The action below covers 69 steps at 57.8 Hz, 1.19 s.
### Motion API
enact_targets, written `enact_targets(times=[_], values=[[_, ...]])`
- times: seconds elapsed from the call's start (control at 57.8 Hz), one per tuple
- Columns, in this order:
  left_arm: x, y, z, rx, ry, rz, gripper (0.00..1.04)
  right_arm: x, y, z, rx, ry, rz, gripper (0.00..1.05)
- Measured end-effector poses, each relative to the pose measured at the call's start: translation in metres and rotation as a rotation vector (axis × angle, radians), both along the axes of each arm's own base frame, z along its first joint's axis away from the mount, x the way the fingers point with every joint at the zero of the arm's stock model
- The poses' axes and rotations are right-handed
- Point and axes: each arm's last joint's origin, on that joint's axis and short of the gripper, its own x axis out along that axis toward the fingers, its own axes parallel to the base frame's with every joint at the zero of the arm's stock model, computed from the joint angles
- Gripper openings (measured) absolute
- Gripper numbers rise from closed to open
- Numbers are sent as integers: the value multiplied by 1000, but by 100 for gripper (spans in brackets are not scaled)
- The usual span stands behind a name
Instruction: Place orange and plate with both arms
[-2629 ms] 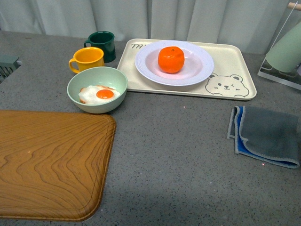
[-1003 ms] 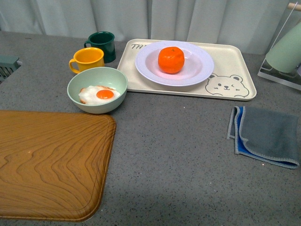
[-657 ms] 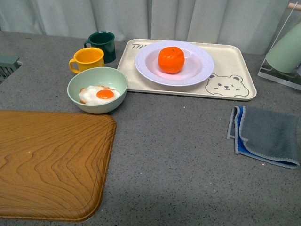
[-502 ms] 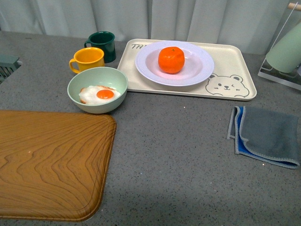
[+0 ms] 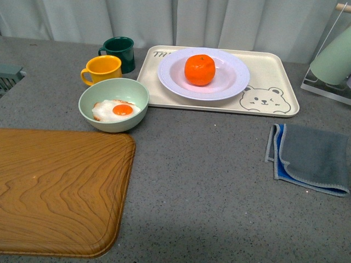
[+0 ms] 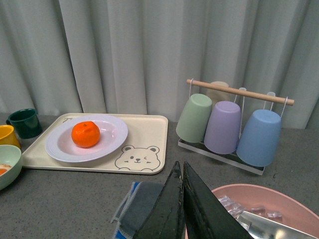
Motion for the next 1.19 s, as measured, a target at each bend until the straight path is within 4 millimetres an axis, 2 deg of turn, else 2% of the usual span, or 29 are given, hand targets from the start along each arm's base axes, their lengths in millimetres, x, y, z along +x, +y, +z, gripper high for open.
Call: enact_targets(times=[0.052, 0.104, 0.588, 0.623, 0.692, 1.193], values=[[0, 0, 0, 0, 0, 0, 98, 0, 0, 0, -1, 0, 0, 2], [0, 0, 0, 0, 0, 0, 98, 0, 0, 0, -1, 0, 0, 10], [0, 0, 0, 0, 0, 0, 98, 0, 0, 0, -1, 0, 0, 95], [0, 0, 0, 0, 0, 0, 98, 0, 0, 0, 0, 0, 0, 97], [0, 0, 0, 0, 0, 0, 98, 0, 0, 0, -1, 0, 0, 94], [0, 0, 0, 0, 0, 0, 98, 0, 0, 0, -1, 0, 0, 95]])
